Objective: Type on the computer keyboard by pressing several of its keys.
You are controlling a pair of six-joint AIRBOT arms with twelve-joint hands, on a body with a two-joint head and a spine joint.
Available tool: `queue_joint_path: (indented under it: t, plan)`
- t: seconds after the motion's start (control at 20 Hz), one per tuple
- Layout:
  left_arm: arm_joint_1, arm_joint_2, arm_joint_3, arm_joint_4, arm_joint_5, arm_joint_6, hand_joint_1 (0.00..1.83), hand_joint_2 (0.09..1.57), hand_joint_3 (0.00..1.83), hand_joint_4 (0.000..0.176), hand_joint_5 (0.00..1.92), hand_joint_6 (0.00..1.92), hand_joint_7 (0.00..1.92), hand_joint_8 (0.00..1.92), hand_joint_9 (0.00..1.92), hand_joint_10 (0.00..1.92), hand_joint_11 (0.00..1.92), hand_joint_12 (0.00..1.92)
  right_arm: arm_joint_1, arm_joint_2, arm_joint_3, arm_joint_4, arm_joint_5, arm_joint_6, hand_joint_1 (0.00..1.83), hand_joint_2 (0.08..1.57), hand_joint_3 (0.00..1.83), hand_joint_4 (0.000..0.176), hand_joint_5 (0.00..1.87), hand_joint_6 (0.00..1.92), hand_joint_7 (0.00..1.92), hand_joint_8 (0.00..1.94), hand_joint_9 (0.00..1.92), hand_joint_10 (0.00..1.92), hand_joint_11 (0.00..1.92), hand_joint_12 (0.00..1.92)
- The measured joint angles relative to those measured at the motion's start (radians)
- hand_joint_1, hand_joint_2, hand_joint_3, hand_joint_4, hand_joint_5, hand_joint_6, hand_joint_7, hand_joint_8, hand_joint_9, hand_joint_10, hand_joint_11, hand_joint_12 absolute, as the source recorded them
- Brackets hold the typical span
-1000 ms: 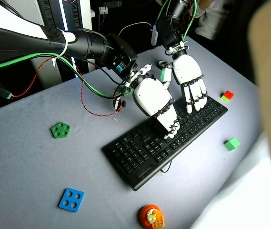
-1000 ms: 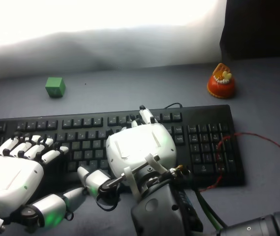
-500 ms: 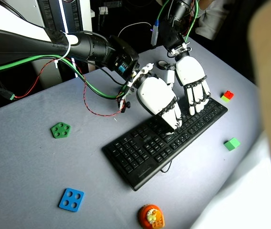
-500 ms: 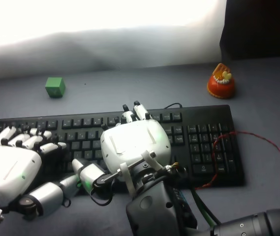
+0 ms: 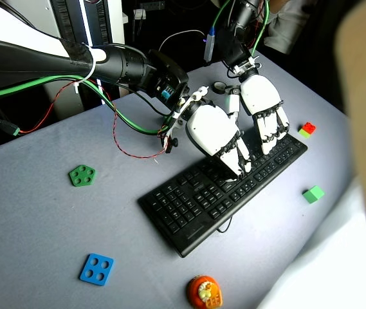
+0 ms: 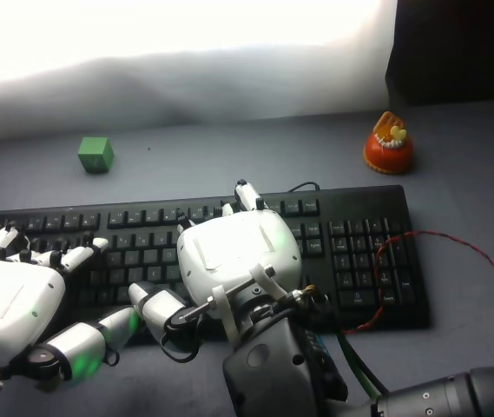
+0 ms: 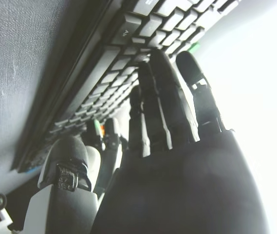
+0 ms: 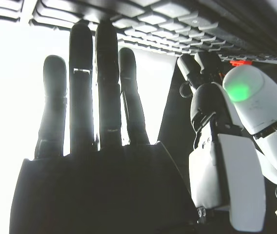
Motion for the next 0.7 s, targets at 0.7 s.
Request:
queue_joint_path:
  t: [0.7]
  plan:
    - [0.012, 0.008, -0.021, -0.009, -0.048, -0.024, 0.00, 1.33, 0.00, 0.042, 0.31, 0.02, 0.41, 0.00, 0.44, 0.18, 0.00, 1.39, -0.003, 0.014, -0.003, -0.029, -0.004, -0.002, 0.10, 1.22, 0.00, 0.000, 0.35, 0.43, 0.73, 0.00, 0.53, 0.88, 0.13, 1.69]
